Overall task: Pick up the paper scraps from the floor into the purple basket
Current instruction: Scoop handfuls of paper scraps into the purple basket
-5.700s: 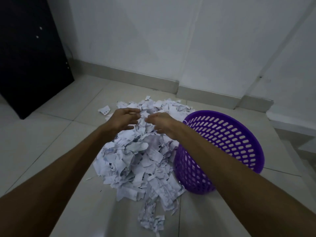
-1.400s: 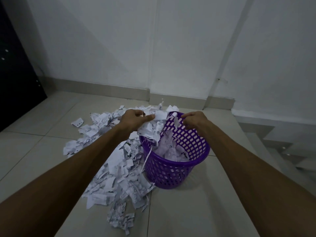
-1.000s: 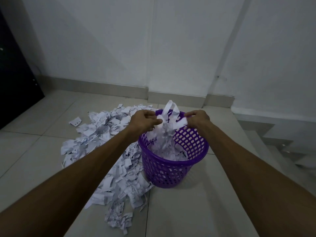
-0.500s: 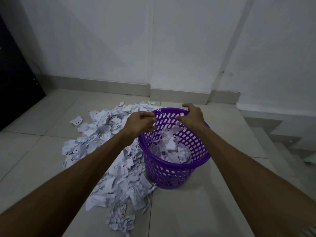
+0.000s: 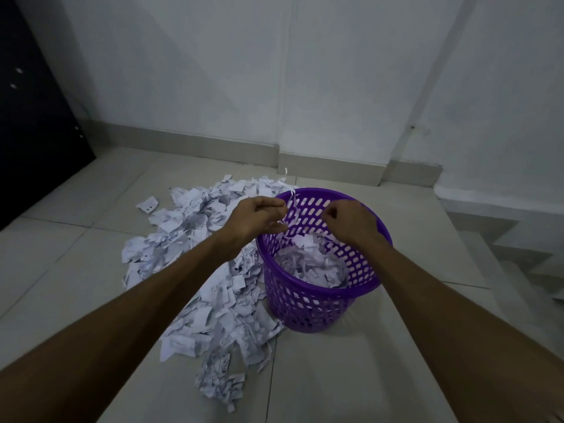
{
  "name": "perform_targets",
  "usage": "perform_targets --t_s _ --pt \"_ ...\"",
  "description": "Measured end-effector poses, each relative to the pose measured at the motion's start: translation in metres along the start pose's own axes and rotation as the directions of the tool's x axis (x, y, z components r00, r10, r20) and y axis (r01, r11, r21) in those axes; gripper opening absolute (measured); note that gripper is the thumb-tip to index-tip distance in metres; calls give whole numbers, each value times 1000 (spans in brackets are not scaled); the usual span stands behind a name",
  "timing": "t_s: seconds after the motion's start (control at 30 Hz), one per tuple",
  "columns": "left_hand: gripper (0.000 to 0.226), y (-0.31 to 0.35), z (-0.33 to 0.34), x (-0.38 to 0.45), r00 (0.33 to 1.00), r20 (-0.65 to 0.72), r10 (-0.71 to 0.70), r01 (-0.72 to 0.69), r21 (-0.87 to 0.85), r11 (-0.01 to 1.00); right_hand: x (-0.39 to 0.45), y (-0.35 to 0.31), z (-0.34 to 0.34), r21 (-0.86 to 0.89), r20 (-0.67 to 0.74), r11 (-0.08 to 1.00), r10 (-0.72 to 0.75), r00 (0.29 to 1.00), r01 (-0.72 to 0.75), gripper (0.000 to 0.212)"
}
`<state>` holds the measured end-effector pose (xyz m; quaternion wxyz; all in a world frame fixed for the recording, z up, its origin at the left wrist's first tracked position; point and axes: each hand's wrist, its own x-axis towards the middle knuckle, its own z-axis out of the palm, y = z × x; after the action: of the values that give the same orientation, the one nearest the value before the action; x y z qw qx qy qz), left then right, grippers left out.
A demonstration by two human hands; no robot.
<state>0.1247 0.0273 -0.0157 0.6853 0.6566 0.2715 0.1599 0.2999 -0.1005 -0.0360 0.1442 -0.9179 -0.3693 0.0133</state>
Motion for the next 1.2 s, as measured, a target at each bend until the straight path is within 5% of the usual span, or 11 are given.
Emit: perform_targets --t_s 0.27,0.53,0.7,0.87,1.0,1.1,1.2 --pt "22 2 -23 -23 995 -70 66 -59 109 992 0 -29 -23 359 -114 933 16 993 26 19" --pt "21 -8 -65 -58 994 -107 -15 27 109 994 -22 -130 -31 707 -164 681 -107 981 192 15" --pt "22 -31 -99 -76 979 -168 -119 137 101 985 -55 -174 18 794 -80 581 -190 978 178 17" --pt "18 -69 -114 -86 944 -149 -293 319 201 926 -79 -167 74 766 146 643 -204 968 20 16" --pt "25 -107 -105 -95 913 -128 -388 408 257 876 -96 -138 114 600 481 791 -237 844 -120 62" --pt "43 -136 -89 -102 945 -145 -293 327 403 855 -112 -116 141 339 604 940 -250 756 40 119" --pt "58 -163 -82 -106 952 -185 -246 307 536 786 -128 -102 158 130 743 987 -158 650 92 144"
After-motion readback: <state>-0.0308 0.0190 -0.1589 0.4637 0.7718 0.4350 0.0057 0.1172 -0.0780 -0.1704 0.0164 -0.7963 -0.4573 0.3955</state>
